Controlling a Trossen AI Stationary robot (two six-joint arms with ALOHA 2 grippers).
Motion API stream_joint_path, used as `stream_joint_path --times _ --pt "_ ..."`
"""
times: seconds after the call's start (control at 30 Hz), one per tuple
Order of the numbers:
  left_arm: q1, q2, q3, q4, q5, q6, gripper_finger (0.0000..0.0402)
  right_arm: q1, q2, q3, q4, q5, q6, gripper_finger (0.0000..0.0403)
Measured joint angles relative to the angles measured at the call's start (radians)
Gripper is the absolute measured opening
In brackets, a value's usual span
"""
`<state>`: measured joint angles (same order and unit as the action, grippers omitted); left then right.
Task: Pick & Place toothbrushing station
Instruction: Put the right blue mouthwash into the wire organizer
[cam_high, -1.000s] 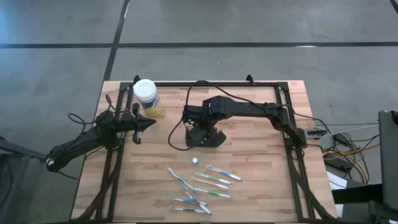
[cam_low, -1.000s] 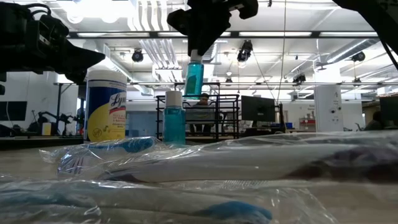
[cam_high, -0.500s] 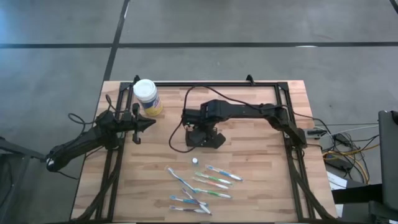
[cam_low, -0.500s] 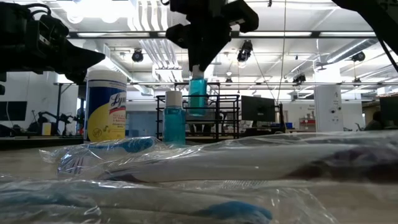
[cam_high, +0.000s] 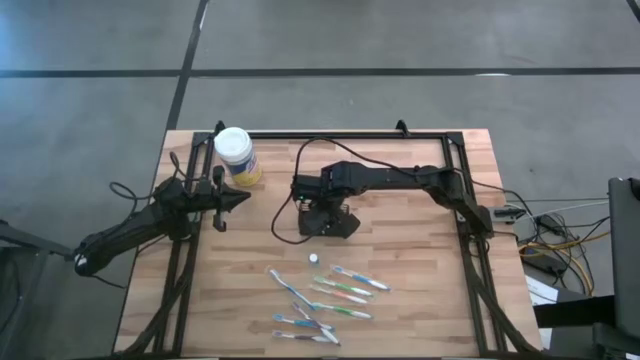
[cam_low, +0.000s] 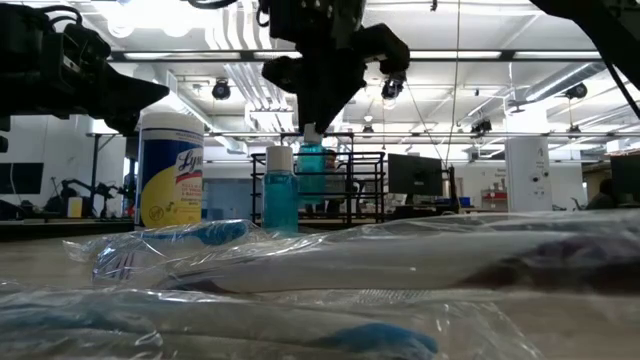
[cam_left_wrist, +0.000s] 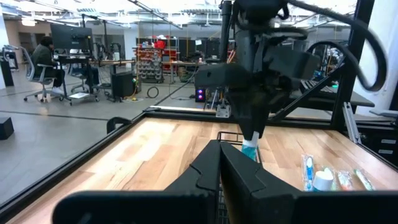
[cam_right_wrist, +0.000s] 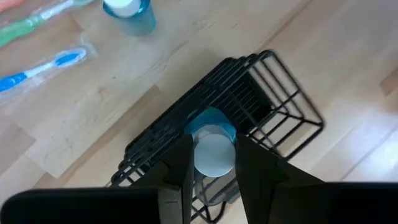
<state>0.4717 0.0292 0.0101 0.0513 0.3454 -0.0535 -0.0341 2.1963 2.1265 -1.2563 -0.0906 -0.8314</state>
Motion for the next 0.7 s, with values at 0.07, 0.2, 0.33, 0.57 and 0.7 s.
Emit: stream_joint_path --times 0.07,0.2,0.33,0.57,0.7 --pt "0.000 0.000 0.000 0.000 0.000 0.000 0.0014 0.000 0.000 -0.022 0.014 0.000 -0.004 0.0081" --pt "0.000 0.000 0.000 0.000 0.000 0.001 0.0014 0.001 0.000 -0.053 0.052 0.000 -0.015 0.0081" --pt "0.000 0.000 0.000 0.000 0.000 0.002 0.0014 0.000 0.000 -0.056 0.067 0.000 -0.021 0.0081" --pt "0.000 0.000 0.000 0.000 0.000 0.002 0.0014 -0.003 0.000 -0.079 0.091 -0.021 -0.029 0.0081" --pt "0.000 0.000 0.000 0.000 0.000 0.002 0.0014 -0.004 -0.002 -0.090 0.096 -0.026 -0.029 0.0082"
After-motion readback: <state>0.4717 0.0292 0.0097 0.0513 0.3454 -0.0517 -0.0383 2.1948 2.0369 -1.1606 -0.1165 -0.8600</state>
